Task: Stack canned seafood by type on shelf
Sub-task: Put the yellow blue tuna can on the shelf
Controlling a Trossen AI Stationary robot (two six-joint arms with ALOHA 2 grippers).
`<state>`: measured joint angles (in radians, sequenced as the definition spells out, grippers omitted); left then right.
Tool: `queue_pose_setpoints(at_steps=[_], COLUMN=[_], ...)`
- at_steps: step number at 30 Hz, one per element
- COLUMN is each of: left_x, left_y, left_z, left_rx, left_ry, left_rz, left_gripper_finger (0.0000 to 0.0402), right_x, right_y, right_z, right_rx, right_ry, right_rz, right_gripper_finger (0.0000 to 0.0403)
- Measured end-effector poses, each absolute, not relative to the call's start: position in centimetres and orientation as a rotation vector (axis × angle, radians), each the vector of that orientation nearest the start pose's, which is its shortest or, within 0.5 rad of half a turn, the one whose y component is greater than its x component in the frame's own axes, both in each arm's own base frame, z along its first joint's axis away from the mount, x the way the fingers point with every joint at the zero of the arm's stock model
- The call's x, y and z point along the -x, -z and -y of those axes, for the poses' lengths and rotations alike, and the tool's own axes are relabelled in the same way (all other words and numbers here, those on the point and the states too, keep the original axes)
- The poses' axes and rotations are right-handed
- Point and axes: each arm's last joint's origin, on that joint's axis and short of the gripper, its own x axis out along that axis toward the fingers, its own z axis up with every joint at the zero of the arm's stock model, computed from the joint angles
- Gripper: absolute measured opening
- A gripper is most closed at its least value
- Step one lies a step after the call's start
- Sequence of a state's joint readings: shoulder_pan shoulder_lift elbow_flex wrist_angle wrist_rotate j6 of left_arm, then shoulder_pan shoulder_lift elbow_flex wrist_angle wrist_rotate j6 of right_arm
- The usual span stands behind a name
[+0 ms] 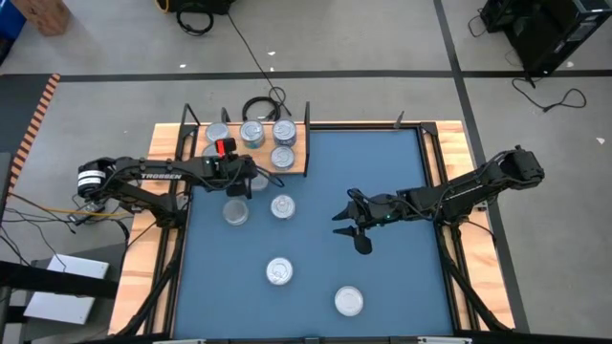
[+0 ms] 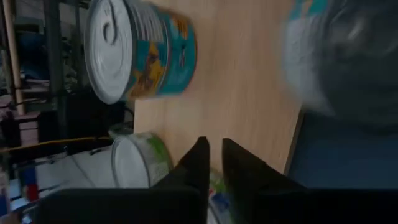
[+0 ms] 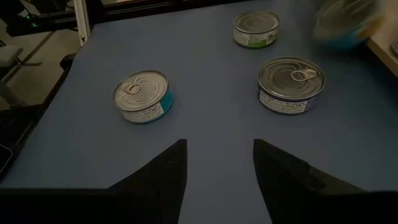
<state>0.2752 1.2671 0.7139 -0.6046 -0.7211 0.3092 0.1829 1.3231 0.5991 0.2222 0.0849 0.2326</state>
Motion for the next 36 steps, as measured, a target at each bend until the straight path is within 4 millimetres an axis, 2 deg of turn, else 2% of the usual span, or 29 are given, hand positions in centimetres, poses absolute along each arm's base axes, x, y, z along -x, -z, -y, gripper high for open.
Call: queue_pose_setpoints(at_steps=[4, 9, 14, 16, 25, 29, 36], left_x=[-19.8, -19.7, -20.1, -20.4, -22.3, -23.0, -23.7], left_y=[-19.6, -20.6, -21.6, -21.5, -20.2, -19.3, -17.3], left_z=[-7.6, -7.1, -6.0, -5.0, -1.0, -0.6, -0.6], left_rx=[-0.529, -0.338, -0.038, 0.007, -0.284, -0.378, -0.402], left_ry=[-0.701, -0.594, -0.306, -0.169, -0.023, -0.077, -0.08], left_rz=[-1.354, -1.275, -1.126, -1.113, -1.126, -1.159, -1.259], left_gripper_finger=[0.0008, 0.0005, 0.0007, 0.0019, 0.0106, 0.0125, 0.0126], right_x=[-25.9, -25.9, -25.9, -25.9, -25.8, -25.8, -25.8], right_y=[-19.6, -19.6, -19.6, -19.6, -19.6, -19.6, -19.6], right_z=[-4.5, -4.6, -4.7, -4.7, -5.2, -5.2, -5.2], right_rx=[-0.161, -0.162, -0.162, -0.161, -0.14, -0.131, -0.125], right_ry=[-0.038, -0.045, -0.049, -0.053, -0.076, -0.079, -0.08], right_rz=[-0.506, -0.507, -0.507, -0.507, -0.501, -0.5, -0.5], right_gripper_finger=[0.019, 0.019, 0.019, 0.019, 0.0188, 0.0188, 0.0187])
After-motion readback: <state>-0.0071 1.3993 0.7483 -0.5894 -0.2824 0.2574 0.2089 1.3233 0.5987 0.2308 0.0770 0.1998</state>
